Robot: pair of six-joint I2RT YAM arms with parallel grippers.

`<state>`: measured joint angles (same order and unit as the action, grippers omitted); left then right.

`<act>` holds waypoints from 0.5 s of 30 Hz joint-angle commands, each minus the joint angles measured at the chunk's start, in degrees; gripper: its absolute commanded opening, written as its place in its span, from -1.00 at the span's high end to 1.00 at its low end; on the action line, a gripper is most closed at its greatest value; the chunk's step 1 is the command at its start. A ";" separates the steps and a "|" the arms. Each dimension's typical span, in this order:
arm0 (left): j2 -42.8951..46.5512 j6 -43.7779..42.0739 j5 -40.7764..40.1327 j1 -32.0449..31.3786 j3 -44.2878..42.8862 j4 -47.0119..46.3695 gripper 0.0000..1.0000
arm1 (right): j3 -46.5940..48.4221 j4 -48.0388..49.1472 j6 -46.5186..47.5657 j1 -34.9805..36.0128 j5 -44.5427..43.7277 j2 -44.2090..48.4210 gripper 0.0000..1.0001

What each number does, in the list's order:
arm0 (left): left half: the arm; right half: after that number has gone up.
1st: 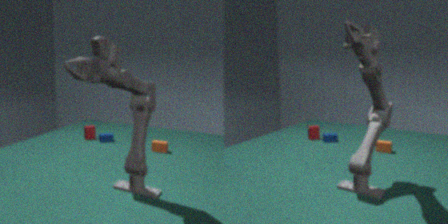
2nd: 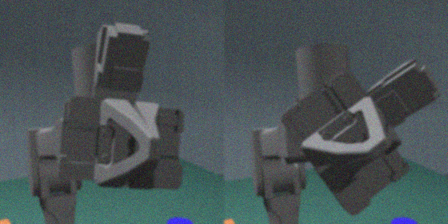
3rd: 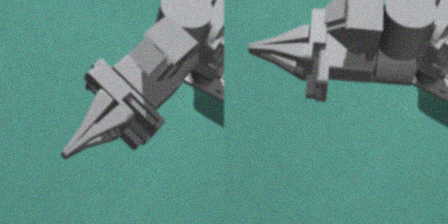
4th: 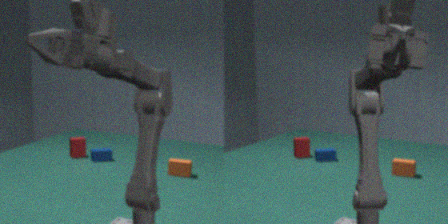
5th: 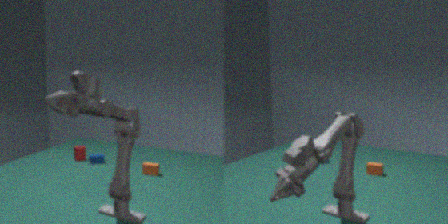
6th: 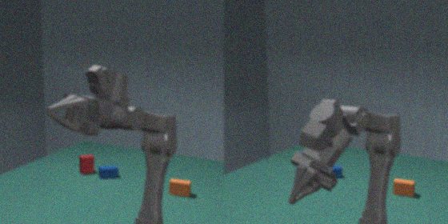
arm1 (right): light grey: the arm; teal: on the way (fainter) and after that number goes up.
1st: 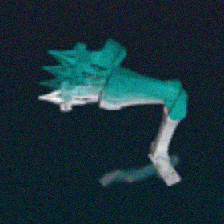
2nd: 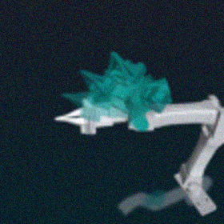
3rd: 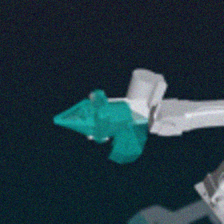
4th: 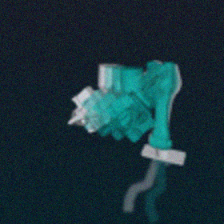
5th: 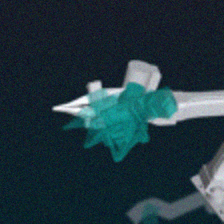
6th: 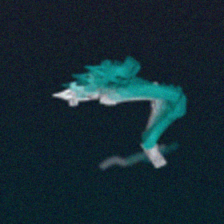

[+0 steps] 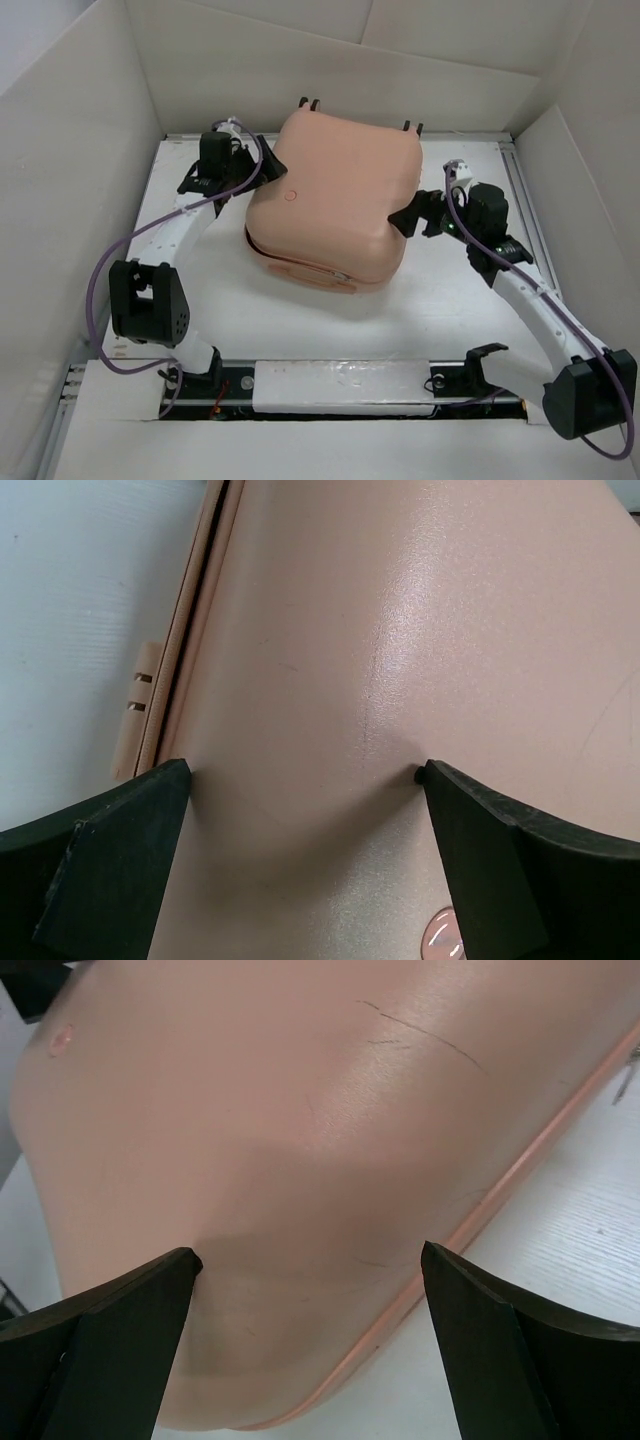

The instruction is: Pack the luggage

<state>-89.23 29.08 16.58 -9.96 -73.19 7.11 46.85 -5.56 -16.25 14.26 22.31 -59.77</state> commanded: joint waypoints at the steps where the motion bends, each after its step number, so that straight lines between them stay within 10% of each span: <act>1: -1.38 -3.07 10.12 -1.12 0.14 1.61 -0.87 | -0.36 5.83 -1.50 -0.02 5.99 -3.41 -1.00; 8: 1.86 0.35 14.89 -8.92 5.24 -3.33 -0.70 | 0.43 16.98 -5.37 2.60 22.07 -17.66 -0.89; 15: 12.23 12.13 17.53 -22.98 -1.40 -9.23 -0.70 | 2.81 21.82 -9.76 3.85 28.40 -8.71 -0.89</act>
<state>-83.83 27.44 7.05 -16.27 -68.73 0.64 48.36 9.63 -21.61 11.88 30.92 -70.54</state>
